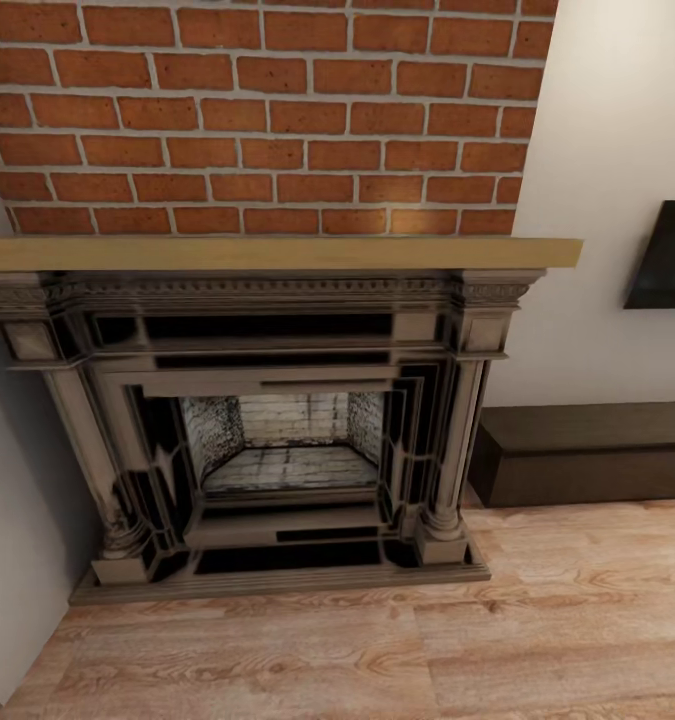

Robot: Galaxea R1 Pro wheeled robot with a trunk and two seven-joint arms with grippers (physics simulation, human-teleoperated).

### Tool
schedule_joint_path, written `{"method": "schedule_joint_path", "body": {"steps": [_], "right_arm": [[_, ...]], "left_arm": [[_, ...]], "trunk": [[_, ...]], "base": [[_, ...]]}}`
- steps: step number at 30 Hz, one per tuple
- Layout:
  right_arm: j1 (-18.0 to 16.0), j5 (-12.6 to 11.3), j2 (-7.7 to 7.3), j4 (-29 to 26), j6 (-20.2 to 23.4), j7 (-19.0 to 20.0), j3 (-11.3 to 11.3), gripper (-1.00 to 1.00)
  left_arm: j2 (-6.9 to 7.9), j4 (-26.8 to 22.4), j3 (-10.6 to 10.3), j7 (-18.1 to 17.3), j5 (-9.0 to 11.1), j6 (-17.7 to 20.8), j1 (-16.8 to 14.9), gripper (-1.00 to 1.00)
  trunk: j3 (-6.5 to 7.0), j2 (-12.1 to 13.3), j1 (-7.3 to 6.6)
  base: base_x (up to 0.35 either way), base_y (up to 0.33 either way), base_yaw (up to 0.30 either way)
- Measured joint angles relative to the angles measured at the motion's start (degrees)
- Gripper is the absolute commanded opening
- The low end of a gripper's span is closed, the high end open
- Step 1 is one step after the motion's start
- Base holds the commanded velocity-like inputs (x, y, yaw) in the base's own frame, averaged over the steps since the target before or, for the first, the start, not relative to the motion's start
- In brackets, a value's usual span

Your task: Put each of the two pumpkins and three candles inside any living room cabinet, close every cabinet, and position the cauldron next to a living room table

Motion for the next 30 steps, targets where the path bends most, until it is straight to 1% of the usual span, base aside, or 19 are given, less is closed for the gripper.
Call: {"method": "schedule_joint_path", "body": {"steps": [9, 13, 16, 22, 30], "right_arm": [[0.0, 0.0, -0.02, 0.0, -0.1, 0.0, -0.1, 1.0], [0.0, 0.1, -0.69, 0.0, -0.2, 0.0, 0.1, 1.0], [0.0, 0.0, -0.49, 0.0, -0.3, 0.0, 0.1, 1.0], [0.0, -0.2, -0.14, 0.0, -0.3, 0.2, -0.2, 1.0], [0.0, -0.5, -0.33, 0.0, -0.3, 0.4, -0.3, 1.0]], "left_arm": [[-0.03, 0.0, 0.0, 0.0, 0.0, 0.0, 0.0, 1.0], [0.13, 0.0, -0.1, 0.4, -0.1, -3.4, 0.0, 1.0], [0.58, -0.1, 0.0, 0.5, -0.1, -4.0, 0.0, 1.0], [0.81, -0.2, 0.1, 0.5, 0.0, -5.8, 0.0, 1.0], [0.92, -0.8, 0.2, 0.5, 0.0, -6.1, 0.0, 1.0]], "trunk": [[0.0, 0.0, 0.0], [-0.01, 0.0, 0.02], [-0.01, 0.0, 0.01], [-0.01, 0.0, 0.0], [-0.01, 0.0, 0.0]], "base": [[0.0, 0.0, 0.0], [-0.097, -0.062, 0.0], [-0.053, -0.029, 0.0], [-0.01, -0.005, 0.0], [0.0, 0.0, 0.0]]}}
